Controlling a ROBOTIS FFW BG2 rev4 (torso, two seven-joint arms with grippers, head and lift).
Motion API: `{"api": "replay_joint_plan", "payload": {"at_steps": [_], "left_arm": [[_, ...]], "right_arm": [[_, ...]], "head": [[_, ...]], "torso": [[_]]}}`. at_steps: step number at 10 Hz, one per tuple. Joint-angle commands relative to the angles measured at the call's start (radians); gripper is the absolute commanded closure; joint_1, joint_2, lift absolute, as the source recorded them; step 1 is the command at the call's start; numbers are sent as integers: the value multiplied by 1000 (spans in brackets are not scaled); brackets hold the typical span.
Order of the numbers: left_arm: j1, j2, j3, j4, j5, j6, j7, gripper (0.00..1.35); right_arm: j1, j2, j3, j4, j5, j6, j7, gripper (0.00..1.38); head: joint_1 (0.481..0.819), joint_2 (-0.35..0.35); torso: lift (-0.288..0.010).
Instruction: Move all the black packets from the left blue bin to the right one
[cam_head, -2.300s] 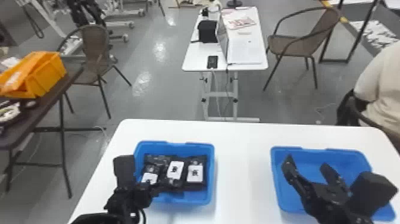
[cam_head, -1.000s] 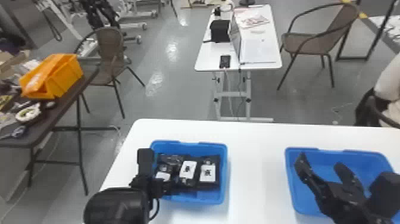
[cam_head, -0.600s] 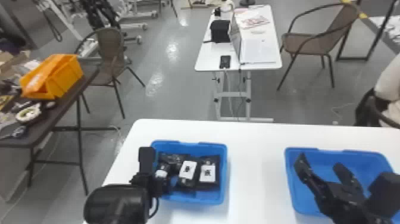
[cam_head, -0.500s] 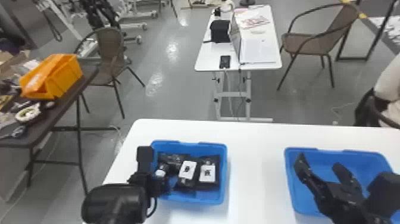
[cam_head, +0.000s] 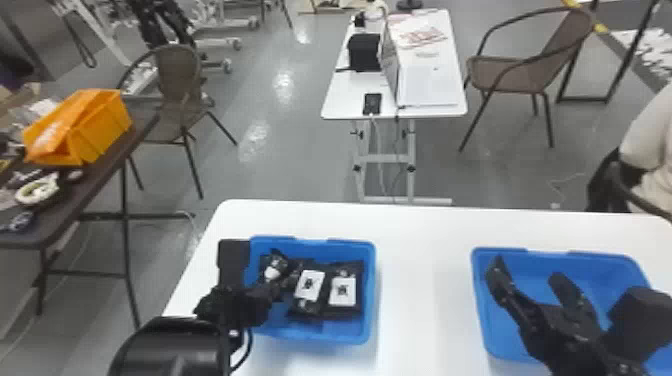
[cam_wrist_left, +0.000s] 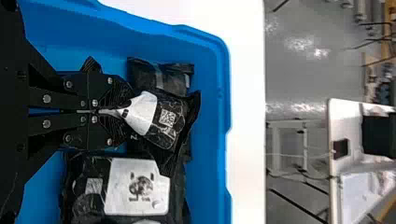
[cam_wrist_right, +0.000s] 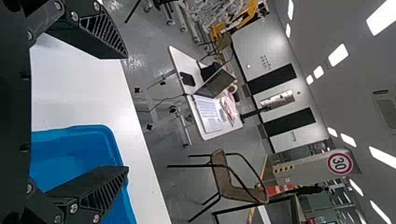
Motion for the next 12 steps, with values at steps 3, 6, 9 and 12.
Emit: {"api": "replay_joint_plan", "payload": {"at_steps": [3, 6, 9, 12], "left_arm": [[54, -20, -50, -113, 56, -228, -194, 1216], [-125, -2, -221, 82, 78, -338, -363, 1216], [-277, -14, -320, 263, 96, -375, -486, 1216], [-305, -57, -343, 288, 156, -367, -500, 1216]], "right_arm": [[-43, -3, -3, 47, -50, 2, 122, 203], [-161, -5, -3, 99, -21, 81, 306, 206], [-239, 21, 0, 137, 17, 110, 424, 202], [-294, 38, 0, 193, 37, 167, 479, 202]], "head": [[695, 114], [695, 28], [695, -34], [695, -56]], "torso": [[0], [0], [0], [0]]}}
